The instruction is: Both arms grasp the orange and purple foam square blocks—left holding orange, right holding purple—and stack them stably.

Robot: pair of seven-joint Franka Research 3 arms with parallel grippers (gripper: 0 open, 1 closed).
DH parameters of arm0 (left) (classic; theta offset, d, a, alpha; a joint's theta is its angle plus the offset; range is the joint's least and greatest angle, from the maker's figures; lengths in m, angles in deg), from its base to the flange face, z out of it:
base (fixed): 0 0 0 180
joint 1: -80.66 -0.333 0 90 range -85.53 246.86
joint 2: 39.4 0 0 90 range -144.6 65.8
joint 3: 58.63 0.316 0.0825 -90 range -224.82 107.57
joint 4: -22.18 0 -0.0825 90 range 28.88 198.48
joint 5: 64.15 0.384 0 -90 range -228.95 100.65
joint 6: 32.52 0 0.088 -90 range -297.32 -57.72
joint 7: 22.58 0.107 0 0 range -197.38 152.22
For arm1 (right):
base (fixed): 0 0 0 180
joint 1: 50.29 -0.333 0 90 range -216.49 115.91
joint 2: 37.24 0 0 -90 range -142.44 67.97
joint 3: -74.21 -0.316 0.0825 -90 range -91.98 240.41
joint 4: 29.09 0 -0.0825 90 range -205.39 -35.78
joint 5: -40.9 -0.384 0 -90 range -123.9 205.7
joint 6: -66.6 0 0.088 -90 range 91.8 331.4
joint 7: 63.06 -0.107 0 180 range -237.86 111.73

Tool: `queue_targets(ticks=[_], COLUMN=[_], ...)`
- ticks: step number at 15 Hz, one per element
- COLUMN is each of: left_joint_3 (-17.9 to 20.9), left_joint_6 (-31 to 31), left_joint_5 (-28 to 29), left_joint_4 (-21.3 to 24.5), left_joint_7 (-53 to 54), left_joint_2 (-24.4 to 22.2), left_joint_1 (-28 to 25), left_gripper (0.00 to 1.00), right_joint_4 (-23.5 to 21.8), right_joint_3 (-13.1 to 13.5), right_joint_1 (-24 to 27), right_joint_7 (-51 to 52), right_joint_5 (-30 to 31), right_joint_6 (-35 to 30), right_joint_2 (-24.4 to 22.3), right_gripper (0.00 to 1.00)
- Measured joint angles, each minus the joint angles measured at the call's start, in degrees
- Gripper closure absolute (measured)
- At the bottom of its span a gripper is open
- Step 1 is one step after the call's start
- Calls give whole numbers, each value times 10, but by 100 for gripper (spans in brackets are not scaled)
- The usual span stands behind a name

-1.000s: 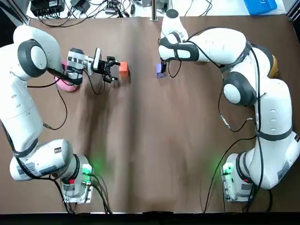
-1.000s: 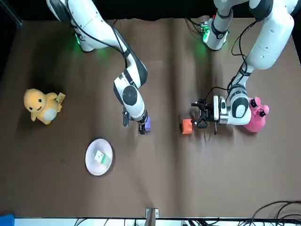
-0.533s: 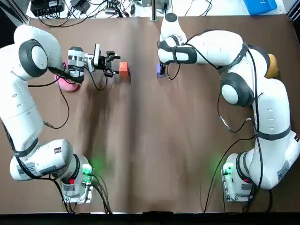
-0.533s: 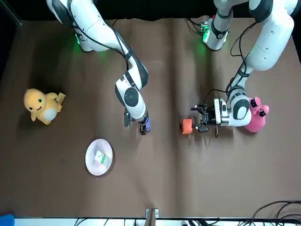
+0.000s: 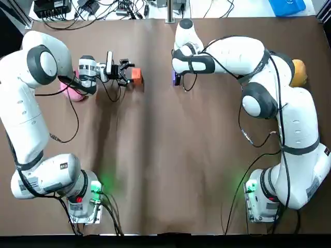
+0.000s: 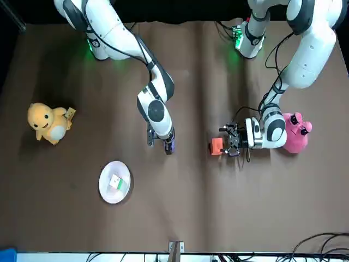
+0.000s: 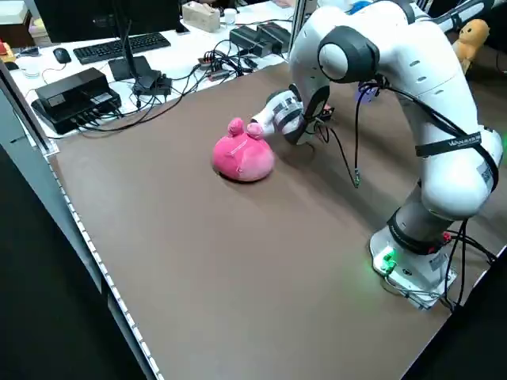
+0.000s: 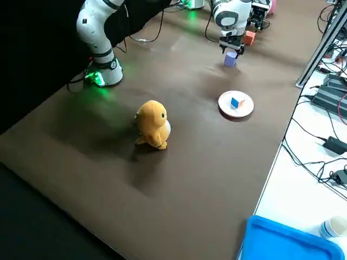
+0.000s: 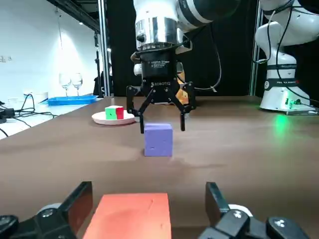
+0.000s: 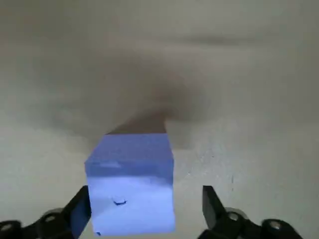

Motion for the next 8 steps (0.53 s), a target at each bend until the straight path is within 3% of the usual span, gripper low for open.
queue_targets(ticks=[2, 8], left_joint_3=[0, 0], left_joint_6=[0, 0], left_joint_5=[0, 0], left_joint_4=[-3, -14], left_joint_7=[0, 3], left_joint_2=[6, 19], left_joint_1=[1, 1], left_gripper=[0, 0], right_joint_4=[0, 10], right_joint_3=[1, 3], right_joint_1=[0, 6], right_joint_7=[0, -1], right_joint_5=[0, -2], right_joint_6=[0, 0], right_joint_2=[0, 0], right_gripper=[33, 44])
